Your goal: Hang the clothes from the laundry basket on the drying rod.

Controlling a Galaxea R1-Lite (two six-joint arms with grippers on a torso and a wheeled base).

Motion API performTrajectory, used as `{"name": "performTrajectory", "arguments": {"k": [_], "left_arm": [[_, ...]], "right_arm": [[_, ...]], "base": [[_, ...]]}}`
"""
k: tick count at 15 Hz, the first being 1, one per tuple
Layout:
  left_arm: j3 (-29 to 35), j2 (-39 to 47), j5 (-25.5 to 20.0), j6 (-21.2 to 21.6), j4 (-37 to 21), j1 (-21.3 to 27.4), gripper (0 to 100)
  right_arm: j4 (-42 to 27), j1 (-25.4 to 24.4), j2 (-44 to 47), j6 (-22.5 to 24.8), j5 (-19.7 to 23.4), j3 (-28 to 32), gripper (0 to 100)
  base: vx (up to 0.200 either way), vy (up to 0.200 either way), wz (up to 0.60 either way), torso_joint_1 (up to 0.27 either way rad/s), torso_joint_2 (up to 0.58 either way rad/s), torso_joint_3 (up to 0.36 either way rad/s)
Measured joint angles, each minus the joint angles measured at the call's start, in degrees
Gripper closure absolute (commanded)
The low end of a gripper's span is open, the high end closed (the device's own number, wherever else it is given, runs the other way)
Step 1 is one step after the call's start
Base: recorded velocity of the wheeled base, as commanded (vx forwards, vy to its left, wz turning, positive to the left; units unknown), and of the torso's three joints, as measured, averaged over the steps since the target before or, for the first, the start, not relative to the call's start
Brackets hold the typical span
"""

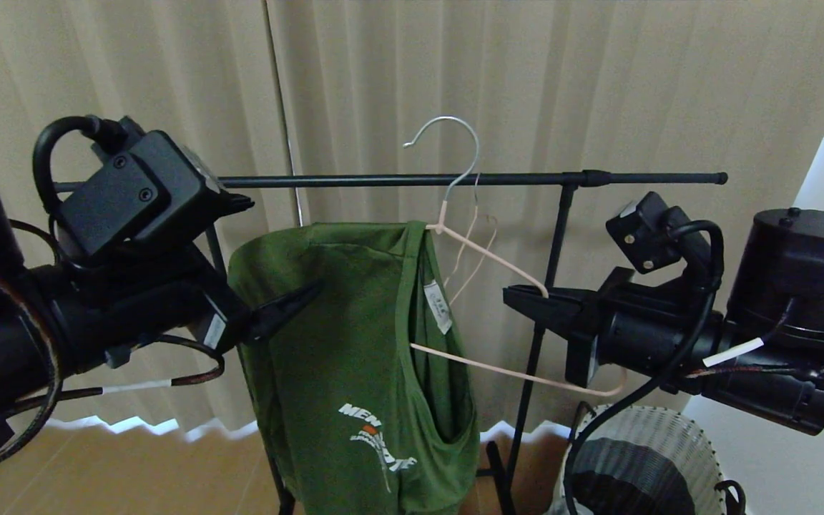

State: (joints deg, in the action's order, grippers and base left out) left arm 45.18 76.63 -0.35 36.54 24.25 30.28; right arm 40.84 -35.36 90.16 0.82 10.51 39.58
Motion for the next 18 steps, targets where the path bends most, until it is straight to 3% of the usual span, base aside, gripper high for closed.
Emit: {"name": "performTrajectory", "arguments": {"k": [3,6,8,11,14,15,18], "left_arm": [[2.3,3.5,0.0,1.6,1.9,-0.7,0],[3.5,7.1,-0.1,6.2,5.8,-3.3,0],[3.4,8.7,-0.5,6.9,8.7,-3.5,0],[2.9,9.6,-4.5,6.9,8.7,-3.3,0],[2.5,9.9,-4.9,6.9,8.7,-3.3,0],[2.5,9.9,-4.9,6.9,8.7,-3.3,100],[1.5,9.9,-6.1,6.9,8.8,-3.3,100]], "right_arm": [[3.2,0.0,-0.2,2.2,2.4,-1.8,100],[5.9,0.0,-0.3,3.7,4.6,-3.9,100],[6.1,0.0,-0.2,3.7,4.8,-4.3,100],[6.1,-0.1,0.0,3.7,4.8,-4.3,100],[6.1,-0.1,0.0,3.7,4.9,-4.4,100],[6.1,-0.1,0.0,3.7,4.9,-4.4,100],[6.1,-0.1,0.0,3.7,4.9,-4.4,100]], "base": [[0.0,0.0,0.0,0.0,0.0,0.0],[0.0,0.0,0.0,0.0,0.0,0.0],[0.0,0.0,0.0,0.0,0.0,0.0],[0.0,0.0,0.0,0.0,0.0,0.0],[0.0,0.0,0.0,0.0,0.0,0.0],[0.0,0.0,0.0,0.0,0.0,0.0],[0.0,0.0,0.0,0.0,0.0,0.0]]}}
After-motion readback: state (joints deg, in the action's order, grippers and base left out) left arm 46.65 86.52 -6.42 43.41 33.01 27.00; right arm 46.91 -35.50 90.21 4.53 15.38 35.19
